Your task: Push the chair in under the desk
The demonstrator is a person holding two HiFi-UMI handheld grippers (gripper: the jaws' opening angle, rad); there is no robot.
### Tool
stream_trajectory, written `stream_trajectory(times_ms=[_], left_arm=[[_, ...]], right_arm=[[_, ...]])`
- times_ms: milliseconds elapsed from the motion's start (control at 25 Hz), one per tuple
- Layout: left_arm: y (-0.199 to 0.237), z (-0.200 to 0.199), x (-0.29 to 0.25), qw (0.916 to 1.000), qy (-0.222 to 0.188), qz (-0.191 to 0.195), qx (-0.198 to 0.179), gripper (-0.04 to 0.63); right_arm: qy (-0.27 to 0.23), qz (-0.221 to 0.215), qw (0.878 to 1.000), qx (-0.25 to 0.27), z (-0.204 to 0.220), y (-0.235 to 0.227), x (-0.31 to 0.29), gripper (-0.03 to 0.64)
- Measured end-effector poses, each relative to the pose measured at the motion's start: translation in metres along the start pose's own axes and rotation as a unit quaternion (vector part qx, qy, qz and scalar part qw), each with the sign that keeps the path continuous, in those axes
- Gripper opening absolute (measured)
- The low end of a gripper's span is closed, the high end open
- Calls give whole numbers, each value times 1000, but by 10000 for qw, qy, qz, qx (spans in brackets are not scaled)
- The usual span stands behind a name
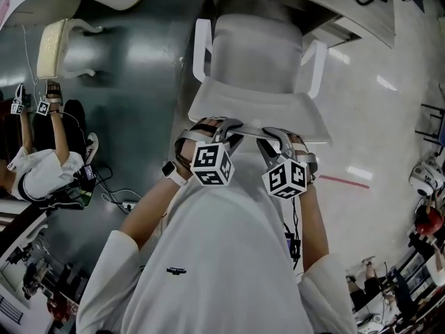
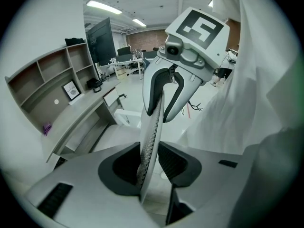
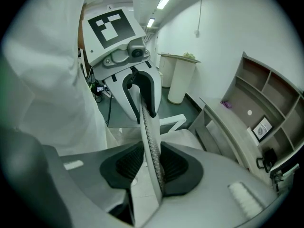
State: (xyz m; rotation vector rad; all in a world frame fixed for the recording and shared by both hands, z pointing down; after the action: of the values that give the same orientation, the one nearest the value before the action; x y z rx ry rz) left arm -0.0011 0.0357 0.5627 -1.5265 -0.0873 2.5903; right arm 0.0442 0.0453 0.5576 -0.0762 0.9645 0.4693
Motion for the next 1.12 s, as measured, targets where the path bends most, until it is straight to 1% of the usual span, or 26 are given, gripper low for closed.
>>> stream_trajectory(times_ms=[280,440,680,920,1120], left_arm=[[30,-4,-13,9999,-65,-98,-18,124],[49,-5,-14,9996,-123,-224,-93,124],[73,-9,-16,9991,-195,-290,-244,120],[92,-7,-17,9989,-195,-264,-347,121],[104,-11,-20,9990,-196,-220,-325,123]], right_arm=[[0,59,10000,-46,0,-30,-12,124],[21,92,9999,-92,-6,-48,-19,129],[183,31,9988,-458,-10,-74,-27,152],[136,213,9988,-430,-18,-89,-33,153],[109,562,9983,-148,-19,-101,-36,150]])
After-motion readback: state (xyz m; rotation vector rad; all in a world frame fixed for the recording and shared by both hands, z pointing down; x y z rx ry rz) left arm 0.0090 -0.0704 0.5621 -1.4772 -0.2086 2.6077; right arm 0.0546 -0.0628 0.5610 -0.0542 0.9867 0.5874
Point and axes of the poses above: the fingertips, and each gripper's own axes: x backward along the fingers, y to its left, z out of its underside, the point moved 1 cm from there along x, backward along the fingers, and after that the axes turned 3 degrees about y, right-handed, at the moved point
